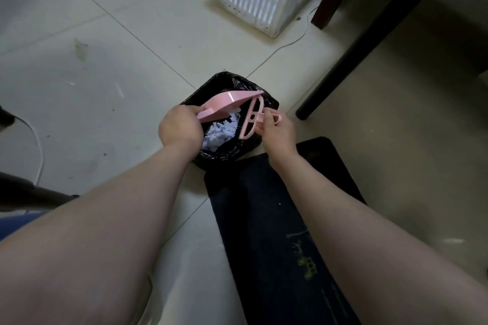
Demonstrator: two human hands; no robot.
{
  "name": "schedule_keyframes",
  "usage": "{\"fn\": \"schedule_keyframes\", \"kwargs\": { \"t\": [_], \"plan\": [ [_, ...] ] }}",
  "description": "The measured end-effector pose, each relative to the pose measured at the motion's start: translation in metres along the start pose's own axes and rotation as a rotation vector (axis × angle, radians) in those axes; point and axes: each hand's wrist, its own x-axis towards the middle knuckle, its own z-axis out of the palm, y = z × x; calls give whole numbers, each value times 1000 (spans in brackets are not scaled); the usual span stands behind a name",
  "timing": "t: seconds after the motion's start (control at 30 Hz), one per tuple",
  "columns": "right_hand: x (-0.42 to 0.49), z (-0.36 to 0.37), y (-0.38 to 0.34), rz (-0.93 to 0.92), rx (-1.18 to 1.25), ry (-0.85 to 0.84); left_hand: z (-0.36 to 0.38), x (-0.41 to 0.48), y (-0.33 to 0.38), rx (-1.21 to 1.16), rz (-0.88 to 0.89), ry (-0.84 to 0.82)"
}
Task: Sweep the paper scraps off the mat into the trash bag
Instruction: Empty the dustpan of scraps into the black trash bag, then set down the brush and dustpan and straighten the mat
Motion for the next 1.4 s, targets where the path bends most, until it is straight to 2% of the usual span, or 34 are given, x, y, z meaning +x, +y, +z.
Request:
{"fn": "schedule_keyframes", "kwargs": {
  "t": [0.17,0.3,0.4,0.53,0.67,0.77,0.87,1.03,1.17,1.27,1.4],
  "plan": [
    [3,-2,1,7,97,21,4,-6,-1,35,-9,24],
    [0,-10,6,-49,42,46,4,-15,-1,28,-37,9],
    [-9,-18,9,-71,17,27,6,-21,-2,-66,-117,-51],
    [-25,-29,7,-200,-18,50,14,-30,2,-258,-135,-102],
    [-43,-50,6,-325,-129,104,20,-48,25,-423,2,-163],
    [-58,-64,16,-455,-287,89,29,-69,49,-525,44,-287],
    [-72,-70,38,-545,-555,71,48,-91,60,-757,-120,-467],
    [-102,-75,86,-478,-825,-134,77,-137,48,-951,-457,-765],
    [-120,-69,116,-374,-850,-344,105,-155,17,-1013,-670,-830],
    [-125,-64,132,-261,-867,-433,127,-161,-4,-1029,-822,-830],
    [-124,-56,145,-120,-861,-553,138,-170,-19,-1045,-881,-868]
  ]
}}
